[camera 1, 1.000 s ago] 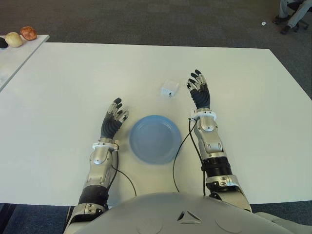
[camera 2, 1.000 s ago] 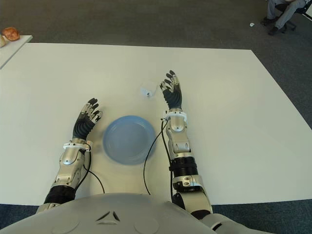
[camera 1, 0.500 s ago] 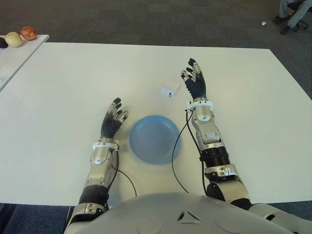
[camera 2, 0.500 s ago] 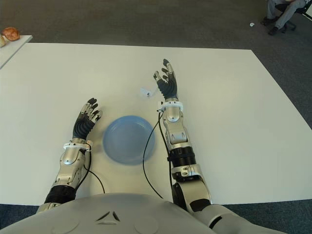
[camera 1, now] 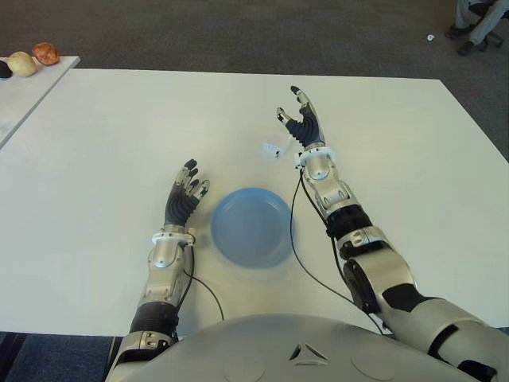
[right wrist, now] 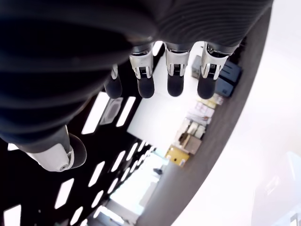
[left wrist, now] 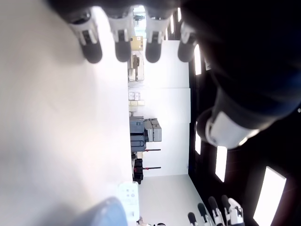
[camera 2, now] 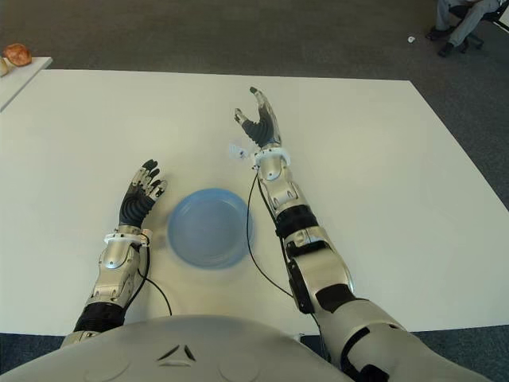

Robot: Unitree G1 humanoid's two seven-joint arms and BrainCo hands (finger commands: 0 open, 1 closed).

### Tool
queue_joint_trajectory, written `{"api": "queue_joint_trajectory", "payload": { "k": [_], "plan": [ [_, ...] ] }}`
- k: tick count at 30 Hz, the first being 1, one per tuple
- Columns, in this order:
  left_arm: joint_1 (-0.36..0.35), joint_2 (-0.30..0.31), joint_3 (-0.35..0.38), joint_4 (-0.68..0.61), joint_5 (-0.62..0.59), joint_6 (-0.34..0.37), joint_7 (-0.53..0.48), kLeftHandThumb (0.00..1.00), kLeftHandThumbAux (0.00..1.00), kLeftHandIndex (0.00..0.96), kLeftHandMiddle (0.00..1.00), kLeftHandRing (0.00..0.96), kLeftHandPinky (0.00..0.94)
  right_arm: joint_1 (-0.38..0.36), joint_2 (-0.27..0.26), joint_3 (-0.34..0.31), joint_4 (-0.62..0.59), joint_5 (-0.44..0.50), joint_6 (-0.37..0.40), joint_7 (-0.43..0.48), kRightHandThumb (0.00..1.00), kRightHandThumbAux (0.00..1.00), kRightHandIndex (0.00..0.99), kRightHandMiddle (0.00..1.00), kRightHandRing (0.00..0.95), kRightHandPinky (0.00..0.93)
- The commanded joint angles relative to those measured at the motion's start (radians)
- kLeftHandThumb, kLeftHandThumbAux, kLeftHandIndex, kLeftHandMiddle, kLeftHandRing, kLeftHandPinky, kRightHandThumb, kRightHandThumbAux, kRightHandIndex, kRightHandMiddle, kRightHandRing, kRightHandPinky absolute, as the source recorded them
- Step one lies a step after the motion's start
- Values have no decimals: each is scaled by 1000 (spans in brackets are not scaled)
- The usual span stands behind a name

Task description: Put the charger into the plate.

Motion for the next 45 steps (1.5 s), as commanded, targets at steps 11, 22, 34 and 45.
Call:
{"api": "queue_joint_trajectory", "payload": {
  "k": [11, 22, 34, 45],
  "plan": [
    [61, -29, -24, 82, 17, 34, 8, 13, 614, 0, 15, 9, 33, -192, -5, 224, 406, -210, -80, -26, 105, 562, 0, 0, 0, 1],
    [70, -34, -31, 75, 29, 32, 14, 5, 601, 0, 11, 9, 34, -236, -17, 307, 480, -263, -75, 66, 11, 555, 0, 0, 0, 0],
    [74, -36, -41, 72, 27, 27, 14, 6, 601, 0, 10, 6, 27, -253, -23, 353, 497, -287, -70, 147, 0, 468, 0, 0, 0, 0],
    [75, -33, -46, 78, 22, 14, 6, 6, 613, 0, 10, 4, 24, -272, -26, 375, 502, -299, -64, 229, 0, 443, 0, 0, 0, 0]
  ]
}}
